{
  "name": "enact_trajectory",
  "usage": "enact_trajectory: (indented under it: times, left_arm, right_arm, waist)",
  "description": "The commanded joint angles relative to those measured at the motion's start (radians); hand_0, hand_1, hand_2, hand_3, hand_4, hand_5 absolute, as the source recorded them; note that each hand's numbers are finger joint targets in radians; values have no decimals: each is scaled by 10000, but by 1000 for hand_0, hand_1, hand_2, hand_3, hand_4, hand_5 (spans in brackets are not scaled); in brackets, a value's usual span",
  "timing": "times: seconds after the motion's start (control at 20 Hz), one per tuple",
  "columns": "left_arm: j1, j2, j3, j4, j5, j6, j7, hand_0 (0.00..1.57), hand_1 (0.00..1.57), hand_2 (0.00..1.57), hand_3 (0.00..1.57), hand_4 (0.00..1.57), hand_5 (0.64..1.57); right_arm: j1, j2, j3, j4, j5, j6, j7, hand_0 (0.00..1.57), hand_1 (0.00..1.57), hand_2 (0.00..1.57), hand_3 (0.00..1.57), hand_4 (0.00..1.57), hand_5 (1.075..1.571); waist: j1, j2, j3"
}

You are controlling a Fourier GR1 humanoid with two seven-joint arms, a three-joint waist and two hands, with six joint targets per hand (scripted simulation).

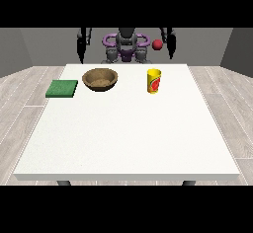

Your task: Pick the cup and pour the ball into the bowl, then pick the bowl and place it on the pad

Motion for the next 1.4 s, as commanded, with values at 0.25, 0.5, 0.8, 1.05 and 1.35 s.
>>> enact_trajectory:
  times: [0.25, 0.5, 0.8, 1.05, 1.35]
  left_arm:
    - [-49, 549, 203, -981, 53, -32, 1126, 0, 0, 0, 0, 0, 1535]
    - [-19, -810, -2068, -2704, 580, 2110, 4135, 0, 0, 0, 0, 0, 1532]
    - [276, -824, -1637, -3812, 197, 1982, 3510, 0, 0, 0, 0, 0, 1527]
    - [-427, -801, -1045, -2684, 231, 1454, 1555, 0, 0, 0, 0, 0, 1519]
    - [-2452, -73, 299, -1403, 370, 1116, 561, 0, 0, 0, 0, 0, 1493]
  right_arm:
    - [-287, -440, -168, -1179, -151, 43, 959, 0, 0, 0, 0, 616, 1559]
    - [163, -701, -1233, -1585, -1542, 383, 1929, 0, 0, 0, 0, 592, 1562]
    - [493, -595, -1507, -2933, -2036, 646, 1917, 0, 0, 0, 0, 517, 1563]
    - [-216, -379, -1427, -2071, -1629, 645, 714, 0, 0, 0, 0, 374, 1563]
    - [-1361, -504, -1661, -1295, -1412, 742, -529, 0, 0, 0, 0, 275, 1569]
  waist:
    - [87, -2855, -17]
    - [-137, -3053, -8]
    - [-452, -1643, -14]
    - [-456, -185, -15]
    - [-609, 1422, -13]
